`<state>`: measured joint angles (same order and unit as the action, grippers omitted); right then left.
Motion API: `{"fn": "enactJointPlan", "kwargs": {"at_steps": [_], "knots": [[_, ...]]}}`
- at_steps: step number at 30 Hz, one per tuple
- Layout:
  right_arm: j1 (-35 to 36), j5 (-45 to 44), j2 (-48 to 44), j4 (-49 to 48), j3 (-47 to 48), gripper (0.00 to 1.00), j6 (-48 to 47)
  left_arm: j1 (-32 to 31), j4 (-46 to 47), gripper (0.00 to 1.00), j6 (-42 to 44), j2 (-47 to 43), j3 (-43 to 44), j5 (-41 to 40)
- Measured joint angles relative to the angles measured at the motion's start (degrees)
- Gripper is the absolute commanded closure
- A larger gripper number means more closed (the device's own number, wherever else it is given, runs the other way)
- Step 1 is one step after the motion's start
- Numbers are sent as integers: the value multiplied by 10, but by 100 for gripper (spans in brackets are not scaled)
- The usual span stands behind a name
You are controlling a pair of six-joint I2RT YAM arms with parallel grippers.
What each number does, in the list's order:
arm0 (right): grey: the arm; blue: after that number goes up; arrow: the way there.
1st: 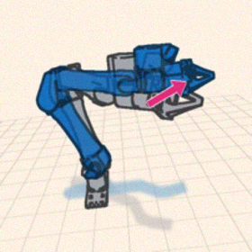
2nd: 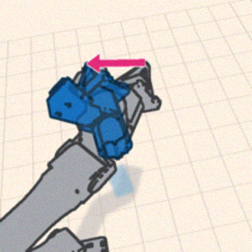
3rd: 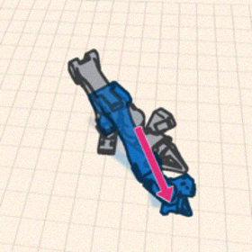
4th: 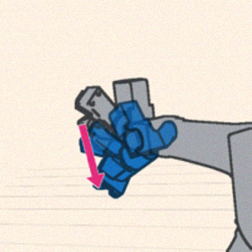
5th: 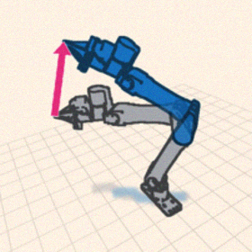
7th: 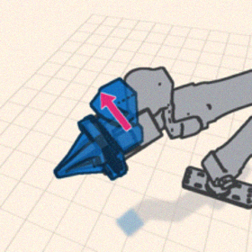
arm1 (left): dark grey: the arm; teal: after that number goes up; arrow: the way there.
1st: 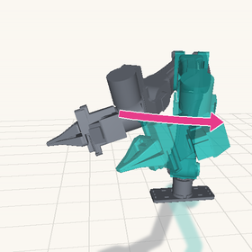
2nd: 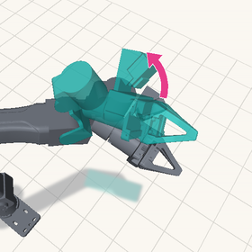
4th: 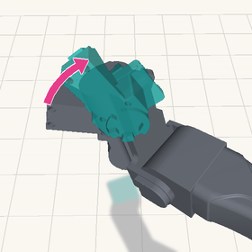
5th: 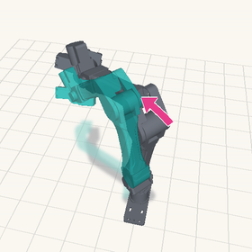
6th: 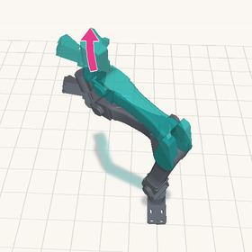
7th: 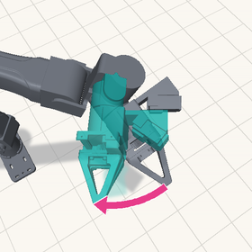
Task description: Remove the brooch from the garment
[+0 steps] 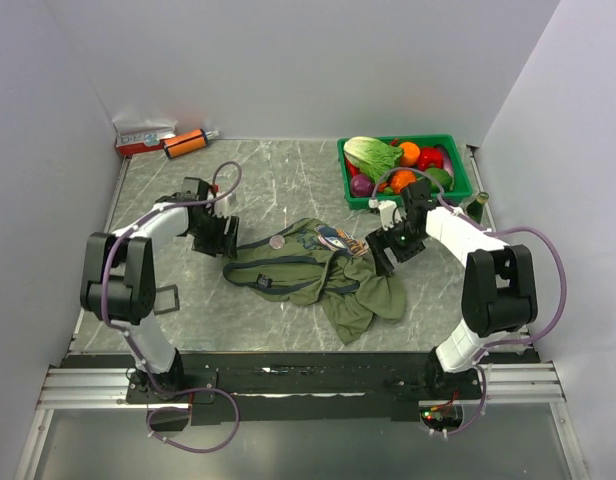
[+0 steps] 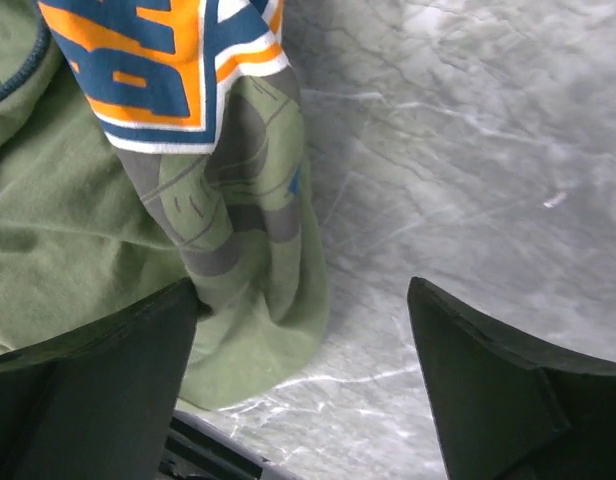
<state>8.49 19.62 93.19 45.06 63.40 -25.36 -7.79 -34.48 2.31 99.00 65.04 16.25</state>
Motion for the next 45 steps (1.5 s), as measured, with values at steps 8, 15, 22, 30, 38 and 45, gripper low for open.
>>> {"fn": "enactJointPlan", "kwargs": {"at_steps": [8, 15, 22, 30, 38, 45], "knots": [[0, 40, 41, 0, 3, 65, -4, 1, -37, 89, -14, 65, 24, 57], [0, 40, 56, -1, 80, 100, 22, 26, -99, 99, 17, 125, 155, 84], [-2, 10, -19, -82, 207, 100, 10, 136, -70, 99, 46, 112, 419, 142], [66, -6, -271, -147, 83, 83, -72, 165, -56, 99, 96, -48, 402, 230], [128, 25, -345, -16, -135, 29, -128, 163, -101, 99, 235, -143, 96, 203], [23, 89, -218, 31, -1, 31, -80, 164, -125, 98, 284, -84, -1, 154]]}}
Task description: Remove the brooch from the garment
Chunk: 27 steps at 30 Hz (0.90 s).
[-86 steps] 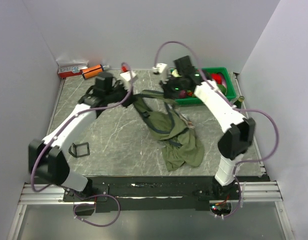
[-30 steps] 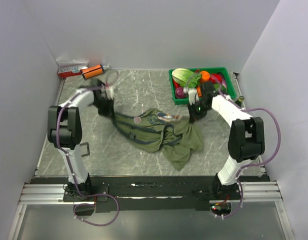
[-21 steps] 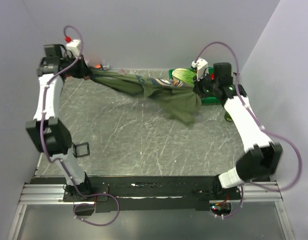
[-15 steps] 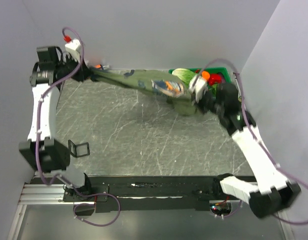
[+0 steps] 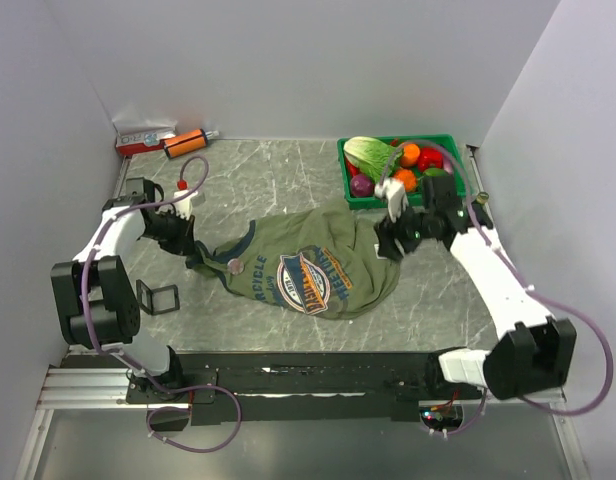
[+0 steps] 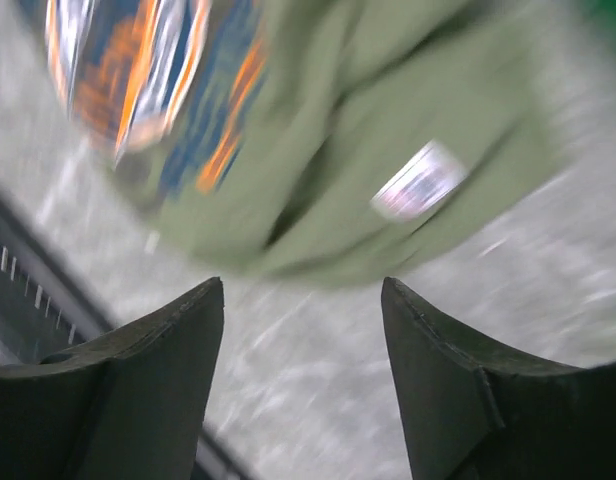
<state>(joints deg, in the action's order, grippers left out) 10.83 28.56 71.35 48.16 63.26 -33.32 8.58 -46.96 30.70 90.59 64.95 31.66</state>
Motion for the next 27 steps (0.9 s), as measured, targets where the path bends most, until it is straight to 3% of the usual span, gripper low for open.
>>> {"fn": "enactJointPlan", "kwargs": {"at_steps": [6, 15, 23, 27], "knots": [[-4, 11, 121, -77, 83, 34, 60, 1, 21, 98, -12, 18, 34, 2], [-4, 24, 313, -139, 182, 27, 163, 1, 28, 97, -35, 21, 38, 7], [7, 57, 415, -168, 327, 25, 190, 1, 21, 97, -47, 14, 33, 5], [27, 62, 460, -167, 345, 25, 189, 1, 16, 97, -51, 13, 33, 4]]}}
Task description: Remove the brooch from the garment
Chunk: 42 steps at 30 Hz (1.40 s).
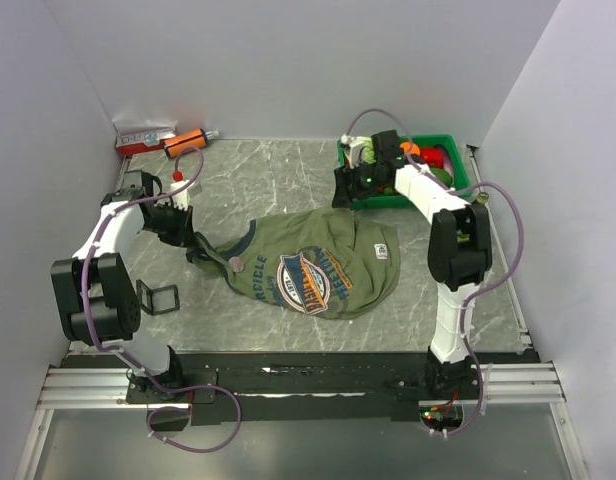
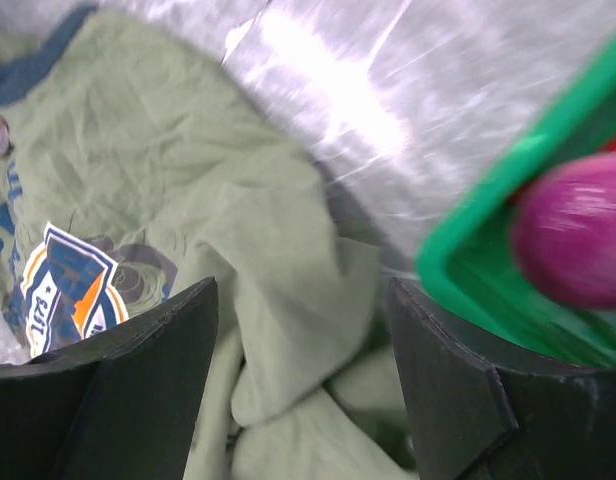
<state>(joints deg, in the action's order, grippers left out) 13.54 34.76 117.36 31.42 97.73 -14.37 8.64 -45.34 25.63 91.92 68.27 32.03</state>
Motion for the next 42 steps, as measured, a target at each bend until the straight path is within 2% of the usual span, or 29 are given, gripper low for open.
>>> {"fn": "enactJointPlan", "kwargs": {"at_steps": [3, 5, 6, 7, 9, 10, 11, 12, 18, 22, 26, 32, 35, 38, 42], "knots": [[13, 4, 17, 10, 0, 27, 0, 0, -2, 97, 0, -5, 0, -4], [19, 2, 19, 16, -3, 36, -1, 0, -2, 98, 0, -11, 0, -5], [23, -2, 19, 18, -3, 44, -2, 0, -2, 98, 1, -14, 0, -7], [27, -9, 19, 17, -3, 62, -3, 0, -2, 98, 2, -18, 0, -10], [31, -21, 19, 21, -3, 77, -9, 0, -2, 98, 2, -24, 0, -15], [32, -25, 19, 23, -3, 91, -10, 0, -2, 98, 2, -26, 0, -17], [32, -30, 19, 23, -3, 98, -12, 0, -2, 98, 3, -28, 0, -19], [32, -36, 19, 23, -3, 100, -16, 1, -2, 98, 5, -29, 0, -21], [25, -55, 6, 29, 4, 100, -33, 5, -14, 99, 17, -30, 21, -36], [12, -62, -31, 35, 42, 100, -48, 22, -13, 99, 16, -29, 118, -42], [4, -73, -121, 26, 73, 100, -82, 38, 42, 99, 6, -39, 216, -49], [6, -84, -200, 37, 204, 100, -116, 41, 110, 99, -18, -75, 324, -51], [14, -84, -220, 58, 245, 100, -132, 40, 135, 99, -29, -97, 342, -51], [32, -89, -257, 89, 215, 100, -154, 40, 147, 99, -30, -139, 318, -51], [66, -98, -332, 143, 82, 100, -176, 40, 136, 99, -28, -203, 249, -52]]}}
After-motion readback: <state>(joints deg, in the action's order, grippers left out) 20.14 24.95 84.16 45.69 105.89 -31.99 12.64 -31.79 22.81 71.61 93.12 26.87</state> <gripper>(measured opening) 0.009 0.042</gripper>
